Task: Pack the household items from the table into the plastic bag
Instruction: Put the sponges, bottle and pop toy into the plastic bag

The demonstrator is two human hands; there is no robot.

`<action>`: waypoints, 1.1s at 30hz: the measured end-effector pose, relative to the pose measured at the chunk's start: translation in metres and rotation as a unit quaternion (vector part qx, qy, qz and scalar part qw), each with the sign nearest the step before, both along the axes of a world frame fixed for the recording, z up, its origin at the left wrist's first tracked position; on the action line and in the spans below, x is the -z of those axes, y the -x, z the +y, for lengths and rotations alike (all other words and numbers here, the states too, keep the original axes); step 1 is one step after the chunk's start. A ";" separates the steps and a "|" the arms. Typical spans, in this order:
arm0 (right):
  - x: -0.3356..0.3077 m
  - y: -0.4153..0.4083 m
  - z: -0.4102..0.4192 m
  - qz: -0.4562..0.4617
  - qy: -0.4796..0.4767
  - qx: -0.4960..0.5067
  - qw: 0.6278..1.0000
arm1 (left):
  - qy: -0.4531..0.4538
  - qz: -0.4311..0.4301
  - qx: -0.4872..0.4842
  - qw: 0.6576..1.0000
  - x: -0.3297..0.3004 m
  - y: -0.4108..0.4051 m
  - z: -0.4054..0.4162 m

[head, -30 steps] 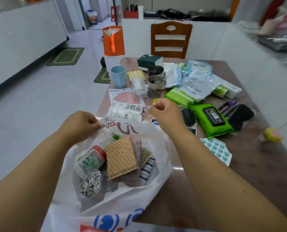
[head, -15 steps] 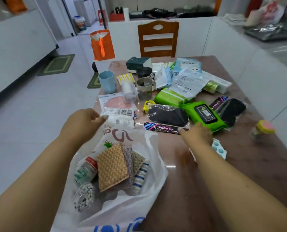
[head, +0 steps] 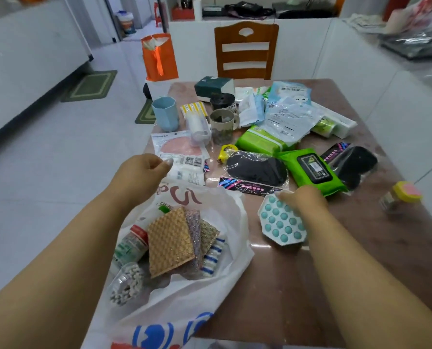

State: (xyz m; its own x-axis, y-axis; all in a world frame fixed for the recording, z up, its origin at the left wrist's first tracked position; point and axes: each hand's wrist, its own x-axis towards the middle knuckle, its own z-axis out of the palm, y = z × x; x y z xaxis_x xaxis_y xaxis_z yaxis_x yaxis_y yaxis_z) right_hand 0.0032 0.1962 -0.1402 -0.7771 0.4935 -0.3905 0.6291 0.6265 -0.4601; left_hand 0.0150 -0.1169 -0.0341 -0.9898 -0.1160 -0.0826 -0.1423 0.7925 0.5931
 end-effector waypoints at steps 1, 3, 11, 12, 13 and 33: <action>-0.018 0.002 -0.006 0.050 -0.015 -0.014 0.999 | 0.003 0.003 -0.004 1.000 -0.001 -0.001 -0.003; -0.059 0.003 -0.022 0.187 0.016 -0.027 0.982 | 0.022 0.005 -0.003 1.000 -0.004 -0.005 -0.009; -0.090 -0.026 -0.152 0.072 0.228 -0.226 0.944 | 0.217 -0.042 -0.013 0.975 -0.004 -0.017 -0.052; -0.077 -0.032 -0.164 0.034 0.196 -0.264 0.944 | 0.206 -0.037 -0.022 0.978 -0.004 -0.017 -0.054; -0.068 -0.038 -0.172 0.020 0.168 -0.294 0.941 | 0.196 -0.034 -0.027 0.980 -0.004 -0.017 -0.056; -0.030 0.154 -0.142 0.011 0.150 -0.163 0.975 | -0.047 -0.245 -0.038 0.968 -0.014 0.123 -0.027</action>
State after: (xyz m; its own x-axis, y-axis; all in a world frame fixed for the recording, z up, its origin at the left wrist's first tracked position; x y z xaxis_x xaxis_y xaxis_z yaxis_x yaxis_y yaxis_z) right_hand -0.1512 0.0542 -0.1104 -0.8832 0.0856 -0.4611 0.4077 0.6260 -0.6648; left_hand -0.1077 -0.1442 -0.0199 -0.8179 -0.1558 -0.5539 -0.4807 0.7140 0.5090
